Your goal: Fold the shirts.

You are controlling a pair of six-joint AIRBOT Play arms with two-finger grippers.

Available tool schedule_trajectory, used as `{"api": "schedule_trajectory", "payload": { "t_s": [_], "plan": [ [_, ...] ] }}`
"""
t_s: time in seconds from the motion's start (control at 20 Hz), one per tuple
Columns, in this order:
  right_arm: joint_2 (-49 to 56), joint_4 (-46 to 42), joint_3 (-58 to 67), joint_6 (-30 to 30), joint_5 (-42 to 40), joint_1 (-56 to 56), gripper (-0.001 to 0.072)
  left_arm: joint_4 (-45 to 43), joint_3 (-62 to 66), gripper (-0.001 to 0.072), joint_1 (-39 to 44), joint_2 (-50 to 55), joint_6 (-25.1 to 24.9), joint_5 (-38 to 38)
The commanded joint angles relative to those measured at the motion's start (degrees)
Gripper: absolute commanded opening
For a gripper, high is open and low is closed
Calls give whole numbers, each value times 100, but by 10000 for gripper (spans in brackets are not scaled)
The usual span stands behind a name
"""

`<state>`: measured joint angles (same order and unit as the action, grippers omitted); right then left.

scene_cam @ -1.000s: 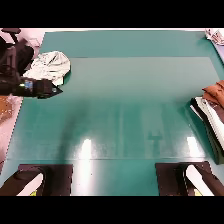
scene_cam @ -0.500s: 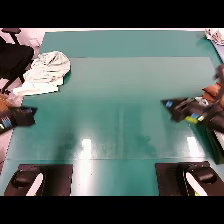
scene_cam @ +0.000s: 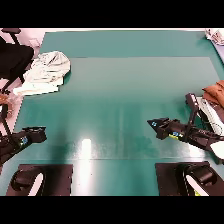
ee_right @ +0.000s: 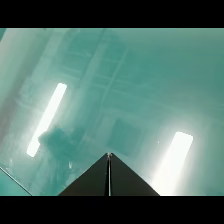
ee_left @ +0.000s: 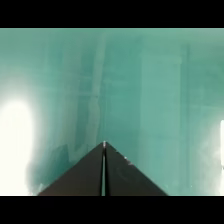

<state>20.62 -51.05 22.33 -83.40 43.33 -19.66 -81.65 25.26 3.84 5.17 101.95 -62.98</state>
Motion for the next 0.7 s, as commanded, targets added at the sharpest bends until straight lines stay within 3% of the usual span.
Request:
{"api": "schedule_trajectory", "payload": {
  "t_s": [0.0, 0.65],
  "plan": [
    [-13, 7, -55, -57, -28, -33, 21, -22, -66, 31, 0, -42, 46, 9],
    [-13, 7, -57, -57, -31, -33, 21, -22, -66, 32, 0, -42, 46, 101]
  ]
}}
